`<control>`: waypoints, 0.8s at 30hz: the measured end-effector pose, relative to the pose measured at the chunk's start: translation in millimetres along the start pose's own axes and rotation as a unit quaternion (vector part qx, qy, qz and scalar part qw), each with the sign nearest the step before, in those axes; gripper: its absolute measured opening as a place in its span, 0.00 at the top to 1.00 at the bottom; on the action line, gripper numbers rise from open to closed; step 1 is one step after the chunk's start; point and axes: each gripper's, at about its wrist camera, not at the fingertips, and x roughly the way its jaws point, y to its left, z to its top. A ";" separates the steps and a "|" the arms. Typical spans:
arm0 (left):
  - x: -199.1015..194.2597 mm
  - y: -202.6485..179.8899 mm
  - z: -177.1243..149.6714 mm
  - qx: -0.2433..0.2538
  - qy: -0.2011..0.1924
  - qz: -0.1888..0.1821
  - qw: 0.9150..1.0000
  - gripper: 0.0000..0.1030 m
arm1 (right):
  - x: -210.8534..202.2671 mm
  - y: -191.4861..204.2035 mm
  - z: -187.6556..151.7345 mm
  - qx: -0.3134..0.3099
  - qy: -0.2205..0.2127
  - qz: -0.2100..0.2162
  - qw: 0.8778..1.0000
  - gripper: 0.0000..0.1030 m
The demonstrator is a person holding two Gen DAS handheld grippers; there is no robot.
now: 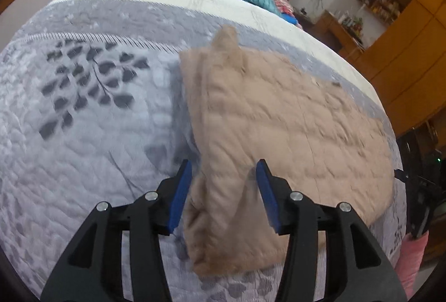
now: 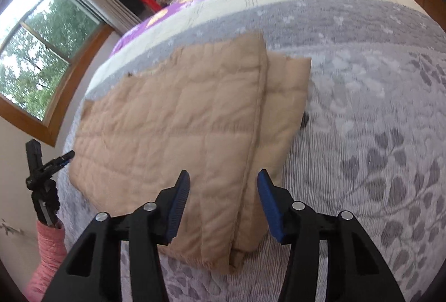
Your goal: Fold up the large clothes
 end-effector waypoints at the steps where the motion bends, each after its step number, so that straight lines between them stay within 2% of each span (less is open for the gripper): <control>1: -0.1 -2.4 -5.1 0.002 -0.001 -0.005 1.000 0.53 | 2.1 0.6 -2.4 -0.002 0.001 -0.004 1.000 0.57; 2: 0.7 -4.7 -7.2 0.003 -0.003 -0.010 1.000 0.55 | 4.7 0.8 -2.8 -0.004 0.001 -0.008 1.000 0.71; 4: 1.7 -12.0 -10.8 0.013 -0.013 0.009 1.000 0.58 | 4.5 4.0 -5.8 -0.010 -0.005 -0.018 1.000 0.83; 5: 2.7 -15.7 -11.7 0.021 -0.017 0.017 0.999 0.64 | 3.1 5.3 -6.9 -0.012 -0.010 -0.017 1.000 0.86; 8: 5.8 -23.2 -14.0 0.045 -0.025 0.043 0.998 0.71 | 4.6 9.1 -7.7 -0.017 -0.019 -0.028 0.999 0.88; 13: 25.2 -21.6 -20.8 0.066 -0.011 0.072 0.995 0.71 | 23.8 4.1 -13.3 -0.009 -0.003 -0.038 0.999 0.88; 17: 32.4 -26.0 -27.9 0.090 -0.020 0.093 0.991 0.70 | 32.6 3.0 -18.1 -0.013 -0.006 -0.044 0.999 0.87; 21: 28.8 -28.1 -27.8 0.085 -0.024 0.103 0.991 0.69 | 24.8 0.1 -17.9 0.003 -0.013 -0.037 0.999 0.87; 24: 3.5 -28.0 -25.0 0.059 -0.040 0.111 0.991 0.68 | -2.0 5.2 -23.6 0.008 -0.042 -0.055 0.998 0.82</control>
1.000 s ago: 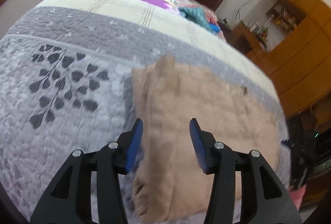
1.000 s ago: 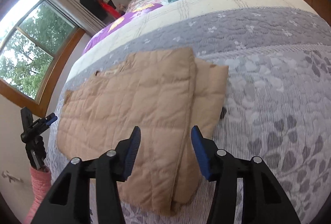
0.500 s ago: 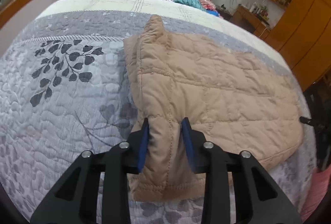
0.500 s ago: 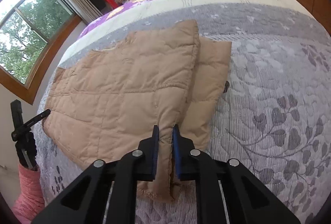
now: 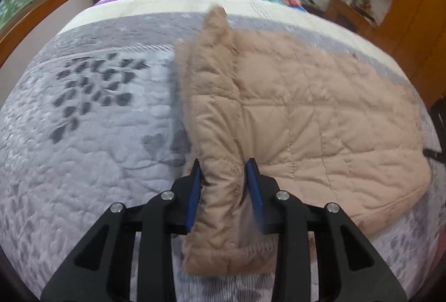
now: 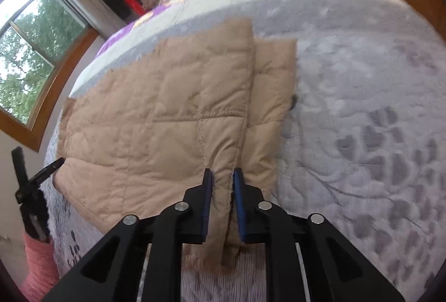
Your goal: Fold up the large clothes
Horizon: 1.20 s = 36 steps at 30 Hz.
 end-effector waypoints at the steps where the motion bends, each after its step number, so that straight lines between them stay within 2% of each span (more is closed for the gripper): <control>1: -9.7 -0.5 0.3 -0.003 -0.014 0.006 1.000 0.68 | -13.8 4.5 -3.0 -0.009 -0.018 -0.016 1.000 0.81; 3: -36.3 -8.9 -1.5 0.010 -0.057 0.030 0.998 0.70 | -35.9 17.4 -8.9 -0.029 -0.044 -0.029 0.998 0.81; 4: -46.9 -17.2 -3.6 0.020 -0.071 0.032 0.997 0.70 | -45.3 26.6 -12.6 -0.040 -0.053 -0.020 0.998 0.81; 6: -57.8 -33.8 -7.4 0.034 -0.083 0.014 0.996 0.70 | -52.3 43.7 -18.8 -0.057 -0.053 0.000 0.997 0.81; 9: -55.2 -67.5 -16.6 0.059 -0.064 -0.033 0.996 0.70 | -43.2 67.0 -30.0 -0.080 -0.026 0.023 0.996 0.81; 10: -50.5 -75.1 -20.4 0.065 -0.057 -0.037 0.996 0.70 | -38.5 71.4 -33.7 -0.086 -0.020 0.024 0.996 0.82; 13: -32.2 -91.0 -32.2 0.087 -0.043 -0.022 0.995 0.69 | -21.9 83.8 -42.6 -0.099 -0.013 0.011 0.995 0.81; 15: -23.7 -94.5 -39.9 0.088 -0.036 -0.017 0.995 0.69 | -10.7 88.8 -45.9 -0.103 -0.005 0.019 0.995 0.81; 19: -13.1 -88.8 -46.6 0.087 -0.026 -0.020 0.996 0.68 | 10.3 87.8 -49.8 -0.104 0.010 0.004 0.994 0.82; 22: -4.5 -83.1 -49.5 0.087 -0.016 -0.025 0.996 0.68 | 24.1 80.2 -49.5 -0.089 0.025 0.008 0.996 0.84; 27: 2.4 -82.0 -54.3 0.096 -0.021 -0.020 0.995 0.68 | 34.5 72.6 -47.4 -0.082 0.033 0.015 0.996 0.86; 36: 4.1 -84.0 -69.3 0.102 -0.039 -0.016 0.994 0.68 | 40.9 74.7 -52.3 -0.095 0.015 0.010 0.995 0.86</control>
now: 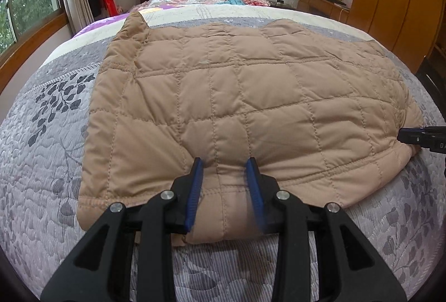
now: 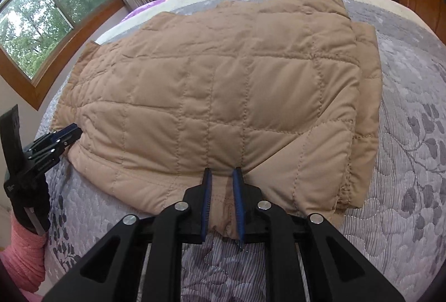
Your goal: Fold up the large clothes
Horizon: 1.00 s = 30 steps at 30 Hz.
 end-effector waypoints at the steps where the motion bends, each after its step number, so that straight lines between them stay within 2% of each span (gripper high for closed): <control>1: -0.6 -0.1 -1.1 0.001 -0.001 0.001 1.000 0.68 | -0.5 0.8 -0.1 -0.001 -0.002 -0.001 1.000 0.86; 15: -4.7 -6.2 0.1 -0.006 0.000 0.000 1.000 0.68 | 0.3 6.5 -3.9 0.006 -0.013 -0.017 1.000 0.86; 23: -12.1 10.5 22.5 -0.036 0.038 -0.025 0.998 0.68 | -11.9 -2.2 10.3 0.033 0.011 0.009 0.999 0.84; 26: -30.2 25.1 28.1 -0.049 0.023 -0.024 0.998 0.68 | -41.1 -5.7 10.7 0.032 -0.027 0.012 0.999 0.78; 30: -51.2 54.6 37.1 -0.078 0.001 -0.018 0.997 0.60 | -73.2 -29.4 12.9 0.061 -0.066 0.036 0.995 0.67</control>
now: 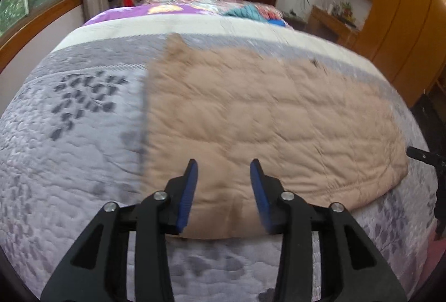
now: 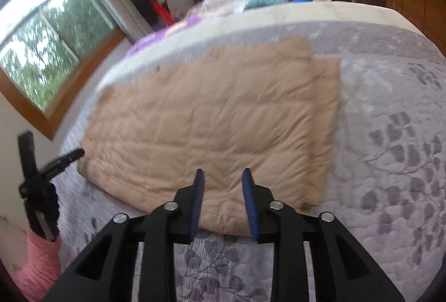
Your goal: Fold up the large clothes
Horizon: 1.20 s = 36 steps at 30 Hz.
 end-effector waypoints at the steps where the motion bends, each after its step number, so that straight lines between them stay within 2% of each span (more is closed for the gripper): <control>1: -3.4 10.3 5.2 -0.008 -0.005 0.008 1.000 0.59 | -6.5 -7.1 3.3 0.008 -0.009 -0.004 1.000 0.57; 2: -5.2 18.0 9.0 -0.016 -0.009 0.017 1.000 0.55 | -12.2 -15.1 6.4 0.017 -0.018 -0.015 1.000 0.50; 5: -5.5 48.5 21.0 -0.051 -0.015 0.025 0.998 0.42 | -19.5 -36.2 14.2 0.041 -0.028 -0.022 0.999 0.40; 8: 4.0 75.2 32.2 -0.090 -0.007 0.017 0.996 0.39 | -16.4 -58.7 18.8 0.067 -0.023 -0.003 0.997 0.29; 14: 37.3 109.1 43.2 -0.147 0.022 -0.057 0.987 0.36 | 14.5 -90.5 23.1 0.115 0.006 0.054 0.992 0.25; 19: 63.5 115.7 50.0 -0.168 0.028 -0.088 0.981 0.34 | 40.9 -104.0 28.3 0.135 0.020 0.067 0.988 0.25; 23: 80.1 113.5 57.8 -0.164 0.030 -0.116 0.979 0.33 | 58.9 -113.8 31.8 0.148 0.030 0.085 0.985 0.25; 30: 115.7 103.1 66.0 -0.163 0.056 -0.148 0.974 0.31 | 76.2 -118.2 43.4 0.147 0.032 0.104 0.983 0.23; 34: 124.0 91.1 70.4 -0.137 0.056 -0.154 0.977 0.28 | 82.8 -116.0 52.3 0.134 0.030 0.103 0.985 0.23; 36: 127.6 81.1 74.7 -0.127 0.064 -0.169 0.975 0.29 | 86.8 -111.6 55.0 0.129 0.031 0.104 0.986 0.23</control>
